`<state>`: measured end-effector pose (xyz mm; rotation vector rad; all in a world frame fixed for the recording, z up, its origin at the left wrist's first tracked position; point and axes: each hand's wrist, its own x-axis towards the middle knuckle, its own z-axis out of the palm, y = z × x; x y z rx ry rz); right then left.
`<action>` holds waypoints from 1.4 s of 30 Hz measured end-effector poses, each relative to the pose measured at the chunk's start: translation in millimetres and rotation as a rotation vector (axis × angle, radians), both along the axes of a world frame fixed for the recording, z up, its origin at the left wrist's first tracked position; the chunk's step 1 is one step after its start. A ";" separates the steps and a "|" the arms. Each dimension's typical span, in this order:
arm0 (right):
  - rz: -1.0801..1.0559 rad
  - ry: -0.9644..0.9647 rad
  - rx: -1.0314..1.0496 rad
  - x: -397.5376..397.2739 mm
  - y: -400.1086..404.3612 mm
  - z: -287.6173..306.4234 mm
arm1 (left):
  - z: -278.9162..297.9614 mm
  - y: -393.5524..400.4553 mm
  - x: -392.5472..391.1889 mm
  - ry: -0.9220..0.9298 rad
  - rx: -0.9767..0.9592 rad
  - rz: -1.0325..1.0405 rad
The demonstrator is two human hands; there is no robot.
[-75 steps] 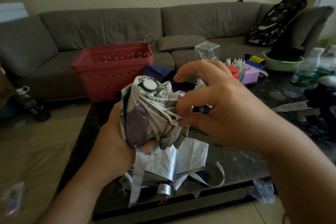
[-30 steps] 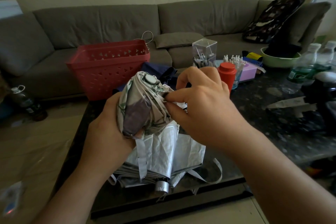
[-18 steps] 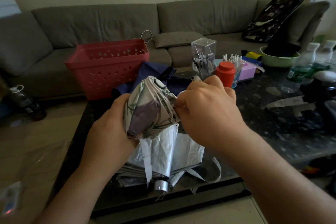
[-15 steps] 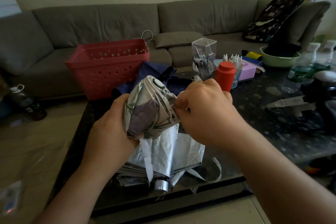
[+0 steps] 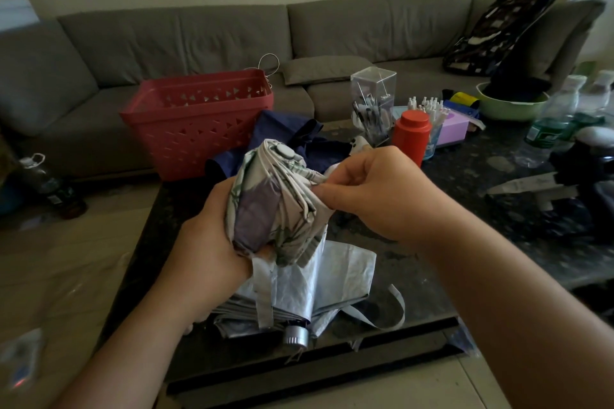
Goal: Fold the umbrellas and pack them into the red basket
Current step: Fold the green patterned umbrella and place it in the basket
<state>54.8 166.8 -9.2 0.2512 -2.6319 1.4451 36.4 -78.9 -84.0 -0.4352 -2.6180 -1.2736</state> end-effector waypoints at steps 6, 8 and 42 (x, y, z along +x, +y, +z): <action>-0.036 -0.044 0.067 -4.8 3.3 -5.2 | -3.1 1.7 -0.9 -0.081 0.002 -0.154; -0.045 -0.024 0.112 -5.4 3.9 -6.0 | -3.1 2.4 -1.3 -0.091 -0.003 -0.154; 0.193 0.266 0.718 15.5 5.3 11.8 | 1.6 -3.6 4.8 -0.005 -0.122 -0.022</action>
